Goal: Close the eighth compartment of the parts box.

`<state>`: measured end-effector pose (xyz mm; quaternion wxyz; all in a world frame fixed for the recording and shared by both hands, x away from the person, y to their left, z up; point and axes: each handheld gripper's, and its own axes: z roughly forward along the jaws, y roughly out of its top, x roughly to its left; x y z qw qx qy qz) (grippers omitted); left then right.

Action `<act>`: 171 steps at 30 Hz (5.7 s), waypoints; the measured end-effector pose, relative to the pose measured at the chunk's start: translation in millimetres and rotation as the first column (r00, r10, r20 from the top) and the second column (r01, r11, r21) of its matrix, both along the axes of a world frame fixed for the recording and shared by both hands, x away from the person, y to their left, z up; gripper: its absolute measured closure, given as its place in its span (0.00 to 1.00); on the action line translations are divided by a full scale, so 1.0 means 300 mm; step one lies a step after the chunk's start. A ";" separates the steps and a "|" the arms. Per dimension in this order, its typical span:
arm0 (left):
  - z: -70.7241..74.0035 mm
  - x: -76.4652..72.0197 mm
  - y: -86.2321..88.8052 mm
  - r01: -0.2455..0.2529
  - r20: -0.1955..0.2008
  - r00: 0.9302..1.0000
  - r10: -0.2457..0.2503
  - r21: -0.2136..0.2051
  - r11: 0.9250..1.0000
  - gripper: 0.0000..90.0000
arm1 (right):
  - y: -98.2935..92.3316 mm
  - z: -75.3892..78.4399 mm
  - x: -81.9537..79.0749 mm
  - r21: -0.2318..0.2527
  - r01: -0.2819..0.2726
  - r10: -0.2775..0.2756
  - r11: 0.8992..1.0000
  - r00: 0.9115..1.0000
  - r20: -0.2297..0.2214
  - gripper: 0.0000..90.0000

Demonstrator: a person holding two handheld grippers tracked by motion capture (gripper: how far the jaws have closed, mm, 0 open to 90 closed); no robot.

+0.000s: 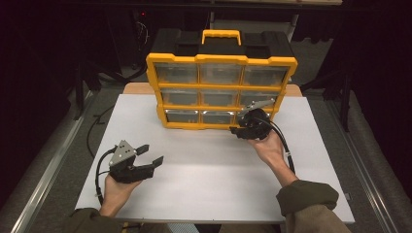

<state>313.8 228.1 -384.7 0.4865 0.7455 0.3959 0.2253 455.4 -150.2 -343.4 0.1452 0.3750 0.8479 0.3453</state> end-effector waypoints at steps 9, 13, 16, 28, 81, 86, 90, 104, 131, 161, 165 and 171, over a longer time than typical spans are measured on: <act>0.000 0.000 0.000 0.000 0.000 1.000 0.000 0.000 1.000 0.35 | -0.025 0.009 -0.018 0.015 -0.007 0.007 1.000 1.000 0.006 0.58; 0.000 0.000 0.000 0.000 0.000 1.000 0.000 0.000 1.000 0.35 | -0.030 0.016 -0.037 0.011 -0.016 0.016 1.000 1.000 0.019 0.57; 0.000 0.000 0.000 0.000 0.000 1.000 0.000 0.000 1.000 0.35 | -0.034 0.022 -0.049 0.017 -0.024 0.023 1.000 0.999 0.029 0.56; 0.000 -0.001 -0.001 -0.001 0.000 1.000 0.001 0.000 1.000 0.35 | -0.060 0.038 -0.086 0.038 -0.040 0.039 0.998 0.998 0.042 0.55; 0.001 0.000 0.002 -0.004 -0.001 1.000 0.004 0.001 1.000 0.35 | -0.271 0.079 -0.238 0.124 -0.004 -0.007 0.992 0.996 0.085 0.52; 0.001 -0.001 0.003 -0.005 -0.001 1.000 0.005 -0.001 1.000 0.35 | -0.295 0.078 -0.256 0.139 0.007 -0.019 0.990 0.996 0.083 0.52; 0.001 -0.001 0.002 -0.007 0.000 1.000 0.007 -0.007 1.000 0.35 | -0.311 0.075 -0.267 0.144 0.007 -0.021 0.990 0.996 0.092 0.52; 0.001 0.000 0.004 -0.009 0.000 1.000 0.009 -0.008 1.000 0.35 | -0.356 0.055 -0.311 0.172 0.029 -0.046 0.985 0.994 0.099 0.50; 0.003 0.001 0.013 -0.014 0.002 1.000 0.014 -0.012 1.000 0.35 | -0.457 -0.042 -0.342 0.233 0.088 -0.117 0.969 0.987 0.112 0.39; 0.002 0.004 0.013 -0.009 -0.006 1.000 0.009 -0.019 1.000 0.35 | -0.493 -0.120 -0.357 0.243 0.108 -0.145 0.964 0.980 0.139 0.35; 0.002 0.004 0.013 -0.009 -0.007 1.000 0.009 -0.019 1.000 0.35 | -0.496 -0.131 -0.356 0.243 0.115 -0.152 0.963 0.979 0.137 0.34; 0.001 0.004 0.012 -0.012 -0.008 1.000 0.012 -0.019 1.000 0.35 | -0.490 -0.143 -0.353 0.236 0.109 -0.143 0.966 0.981 0.131 0.34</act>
